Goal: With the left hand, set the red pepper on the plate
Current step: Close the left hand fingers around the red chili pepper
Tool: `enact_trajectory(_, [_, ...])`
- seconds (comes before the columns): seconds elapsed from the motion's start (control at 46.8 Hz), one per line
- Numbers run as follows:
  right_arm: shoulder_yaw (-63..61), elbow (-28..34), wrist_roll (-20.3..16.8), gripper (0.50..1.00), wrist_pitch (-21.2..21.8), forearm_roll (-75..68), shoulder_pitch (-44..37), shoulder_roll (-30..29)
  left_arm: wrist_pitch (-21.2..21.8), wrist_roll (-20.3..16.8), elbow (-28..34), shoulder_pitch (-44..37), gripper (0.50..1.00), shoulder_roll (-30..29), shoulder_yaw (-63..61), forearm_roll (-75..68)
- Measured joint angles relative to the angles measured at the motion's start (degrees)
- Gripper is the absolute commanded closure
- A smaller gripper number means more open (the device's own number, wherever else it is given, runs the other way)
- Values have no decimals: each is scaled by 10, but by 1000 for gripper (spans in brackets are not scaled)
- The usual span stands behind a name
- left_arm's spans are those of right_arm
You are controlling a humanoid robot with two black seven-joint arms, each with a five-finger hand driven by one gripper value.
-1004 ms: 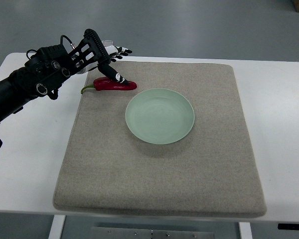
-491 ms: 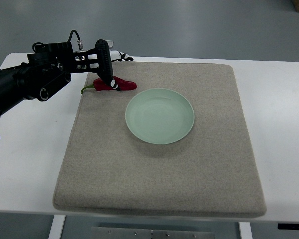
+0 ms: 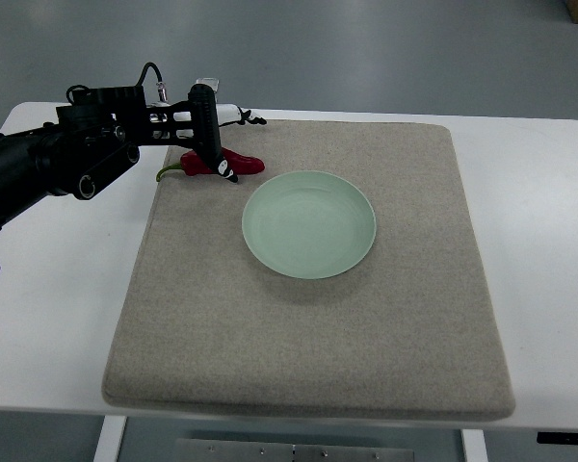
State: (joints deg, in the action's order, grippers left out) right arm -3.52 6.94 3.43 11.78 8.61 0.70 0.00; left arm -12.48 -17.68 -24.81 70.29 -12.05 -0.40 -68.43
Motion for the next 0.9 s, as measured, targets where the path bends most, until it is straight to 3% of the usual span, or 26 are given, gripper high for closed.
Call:
enact_trajectory(0.149, [0, 0, 0, 568, 0, 0, 0, 0, 0, 0, 1, 2, 566, 0, -16, 0])
enact_trajectory(0.192, [0, 0, 0, 568, 0, 0, 0, 0, 1, 0, 2, 2, 598, 0, -16, 0])
enact_trajectory(0.32, [0, 0, 0, 568, 0, 0, 0, 0, 1, 0, 4, 2, 624, 0, -16, 0])
enact_trajectory(0.491, [0, 0, 0, 568, 0, 0, 0, 0, 2, 0, 8, 3, 694, -7, -17, 0])
enact_trajectory(0.79, [0, 0, 0, 568, 0, 0, 0, 0, 2, 0, 7, 0, 714, -14, -25, 0])
enact_trajectory(0.897, [0, 0, 0, 568, 0, 0, 0, 0, 2, 0, 8, 0, 801, -14, -25, 0])
